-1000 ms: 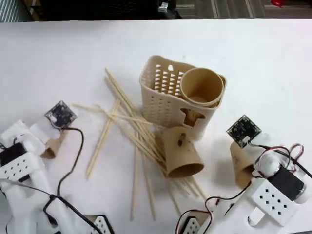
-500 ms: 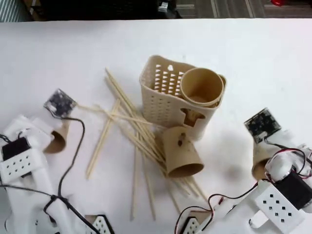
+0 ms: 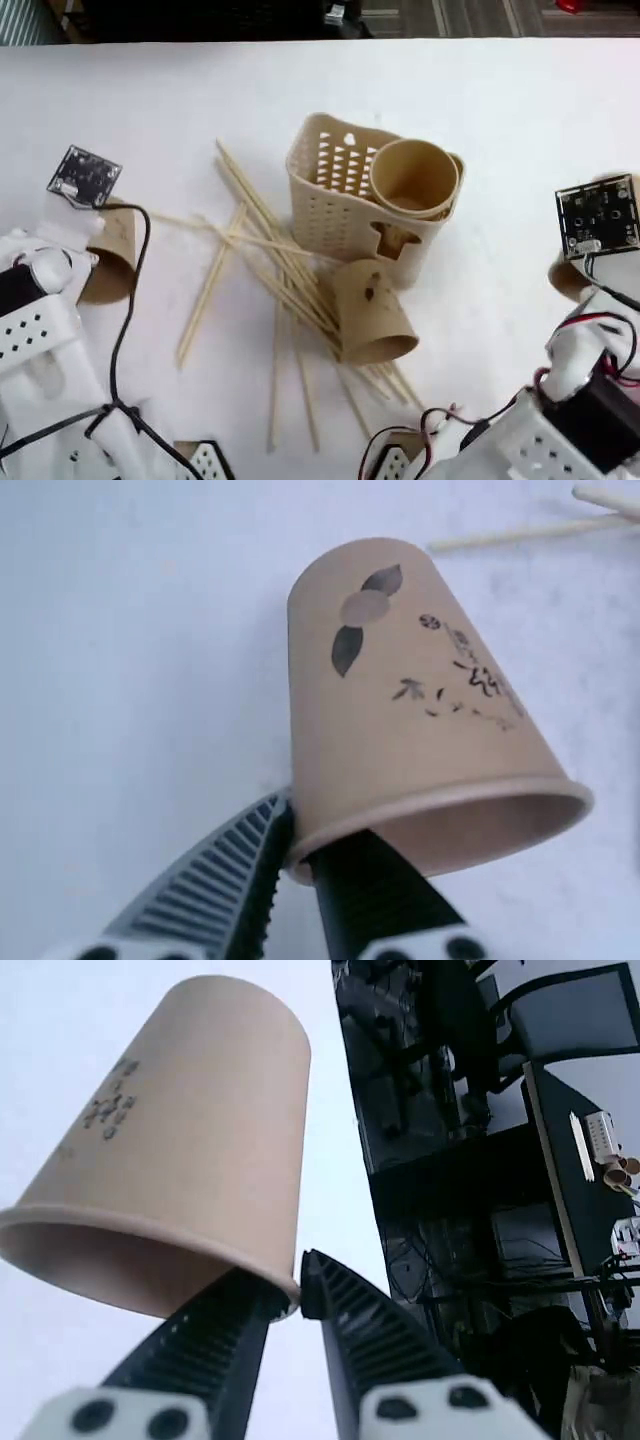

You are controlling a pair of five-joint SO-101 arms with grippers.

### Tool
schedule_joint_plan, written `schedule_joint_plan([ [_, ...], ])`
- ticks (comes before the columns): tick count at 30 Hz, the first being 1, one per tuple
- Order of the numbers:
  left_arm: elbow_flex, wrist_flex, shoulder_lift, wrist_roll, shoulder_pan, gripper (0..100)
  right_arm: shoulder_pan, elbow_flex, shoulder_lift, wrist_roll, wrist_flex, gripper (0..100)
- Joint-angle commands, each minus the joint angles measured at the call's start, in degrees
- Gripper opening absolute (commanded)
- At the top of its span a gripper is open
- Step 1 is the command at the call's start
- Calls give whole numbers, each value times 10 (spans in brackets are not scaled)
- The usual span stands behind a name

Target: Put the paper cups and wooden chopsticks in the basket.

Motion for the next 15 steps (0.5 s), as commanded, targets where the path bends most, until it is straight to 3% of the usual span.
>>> schedule_joint_plan([
  [1,-29,2,-4,25,6,22,-60,-90,-2,-47,45,19],
  [9,-23,3,-4,70,15,23,-236,-176,14,-133,132,32],
  [15,-22,4,-4,91,27,23,-300,-215,124,-183,161,26],
])
